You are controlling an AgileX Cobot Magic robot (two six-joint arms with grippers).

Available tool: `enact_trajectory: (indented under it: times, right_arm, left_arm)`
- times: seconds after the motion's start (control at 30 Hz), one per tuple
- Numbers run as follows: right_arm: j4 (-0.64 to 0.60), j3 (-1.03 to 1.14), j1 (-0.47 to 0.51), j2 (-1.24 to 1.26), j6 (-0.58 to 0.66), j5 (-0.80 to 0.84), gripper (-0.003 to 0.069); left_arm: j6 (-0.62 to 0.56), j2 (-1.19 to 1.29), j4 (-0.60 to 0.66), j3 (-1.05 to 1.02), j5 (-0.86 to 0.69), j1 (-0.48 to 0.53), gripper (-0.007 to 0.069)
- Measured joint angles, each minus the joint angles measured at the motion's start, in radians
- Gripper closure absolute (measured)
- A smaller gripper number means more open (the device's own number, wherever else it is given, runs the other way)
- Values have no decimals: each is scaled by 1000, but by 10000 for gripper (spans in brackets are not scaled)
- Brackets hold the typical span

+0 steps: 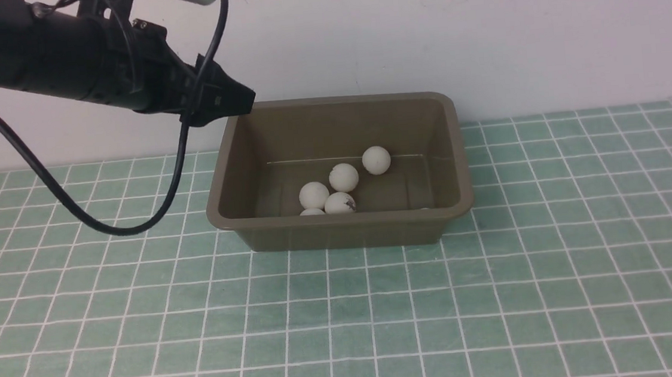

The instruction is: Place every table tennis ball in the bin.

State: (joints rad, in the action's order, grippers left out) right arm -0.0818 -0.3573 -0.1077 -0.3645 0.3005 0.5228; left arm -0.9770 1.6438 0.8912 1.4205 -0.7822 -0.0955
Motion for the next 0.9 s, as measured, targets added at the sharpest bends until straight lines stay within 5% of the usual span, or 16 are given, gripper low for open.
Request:
enact_trajectory:
  times: [0.7,0.9]
  right_arm:
    - [0,24,0,0,-1,103,111]
    - [0,24,0,0,-1,134,111]
  left_arm:
    - [-150,0,279,0,20,0,132]
    - [-157,0,521,0,-4,1,132]
